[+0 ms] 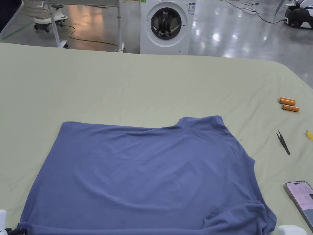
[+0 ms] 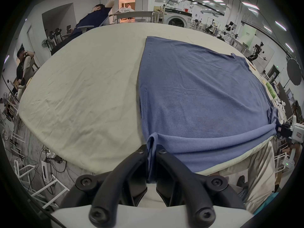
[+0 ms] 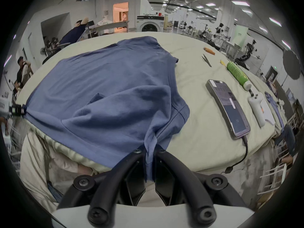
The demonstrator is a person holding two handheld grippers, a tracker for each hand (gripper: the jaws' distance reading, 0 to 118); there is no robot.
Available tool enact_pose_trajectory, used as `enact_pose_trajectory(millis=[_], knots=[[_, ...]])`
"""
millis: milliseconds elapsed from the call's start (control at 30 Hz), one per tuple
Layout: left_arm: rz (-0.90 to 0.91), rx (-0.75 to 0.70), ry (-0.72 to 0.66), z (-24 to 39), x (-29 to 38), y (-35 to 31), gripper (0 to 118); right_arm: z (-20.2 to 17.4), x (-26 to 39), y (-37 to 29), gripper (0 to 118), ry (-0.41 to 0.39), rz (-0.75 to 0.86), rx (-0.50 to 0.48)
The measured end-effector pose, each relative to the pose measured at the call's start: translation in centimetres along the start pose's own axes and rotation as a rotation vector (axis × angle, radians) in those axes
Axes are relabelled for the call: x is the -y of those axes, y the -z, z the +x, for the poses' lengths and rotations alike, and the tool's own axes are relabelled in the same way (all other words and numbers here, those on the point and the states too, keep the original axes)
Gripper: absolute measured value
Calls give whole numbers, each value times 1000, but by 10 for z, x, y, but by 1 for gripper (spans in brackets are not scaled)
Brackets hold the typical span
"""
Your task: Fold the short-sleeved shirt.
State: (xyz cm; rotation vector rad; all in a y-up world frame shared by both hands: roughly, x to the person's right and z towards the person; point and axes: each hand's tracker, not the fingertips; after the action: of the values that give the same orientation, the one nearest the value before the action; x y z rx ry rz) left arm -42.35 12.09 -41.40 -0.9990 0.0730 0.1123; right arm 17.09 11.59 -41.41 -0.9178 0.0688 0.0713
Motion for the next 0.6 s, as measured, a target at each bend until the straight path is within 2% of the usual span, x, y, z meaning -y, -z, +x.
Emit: enact_pose_trajectory(millis=[300,600], knots=[[152,51,-25,-4,-25,-31,4,4,-48,-47,5,35,139,-34],[291,83,-53,-17,-101,-18,4,13,-124,-19,5,88,207,-21]])
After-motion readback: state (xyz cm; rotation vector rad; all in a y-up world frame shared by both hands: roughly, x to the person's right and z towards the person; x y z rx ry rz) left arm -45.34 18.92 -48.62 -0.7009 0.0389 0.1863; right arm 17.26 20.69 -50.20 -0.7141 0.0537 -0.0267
